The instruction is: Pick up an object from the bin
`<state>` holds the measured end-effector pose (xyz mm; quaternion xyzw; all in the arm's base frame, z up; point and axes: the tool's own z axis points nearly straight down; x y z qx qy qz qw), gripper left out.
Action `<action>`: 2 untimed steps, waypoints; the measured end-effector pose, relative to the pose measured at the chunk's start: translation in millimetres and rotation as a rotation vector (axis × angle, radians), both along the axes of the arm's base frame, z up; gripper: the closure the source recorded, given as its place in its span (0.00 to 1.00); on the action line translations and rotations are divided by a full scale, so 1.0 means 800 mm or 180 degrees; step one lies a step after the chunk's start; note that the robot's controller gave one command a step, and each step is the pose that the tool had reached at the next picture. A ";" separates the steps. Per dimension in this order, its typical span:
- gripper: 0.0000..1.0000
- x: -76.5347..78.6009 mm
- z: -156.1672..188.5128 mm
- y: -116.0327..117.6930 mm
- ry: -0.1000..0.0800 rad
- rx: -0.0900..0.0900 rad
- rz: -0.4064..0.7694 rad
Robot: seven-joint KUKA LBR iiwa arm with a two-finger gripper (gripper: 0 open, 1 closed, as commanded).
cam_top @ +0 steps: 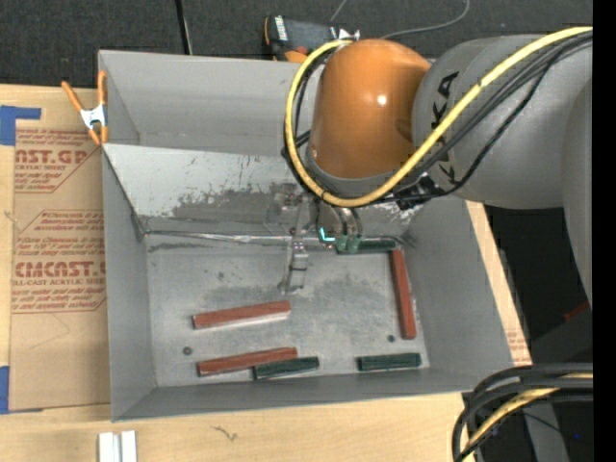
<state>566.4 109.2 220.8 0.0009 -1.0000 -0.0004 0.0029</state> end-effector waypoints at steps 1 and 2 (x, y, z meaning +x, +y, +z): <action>0.00 -0.065 -0.158 0.037 0.0011 -0.0001 0.0113; 0.00 -0.033 -0.191 0.031 -0.0021 0.0000 0.0138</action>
Offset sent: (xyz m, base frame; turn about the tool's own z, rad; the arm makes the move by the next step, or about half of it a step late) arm -0.0483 0.0280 -0.1210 -0.0323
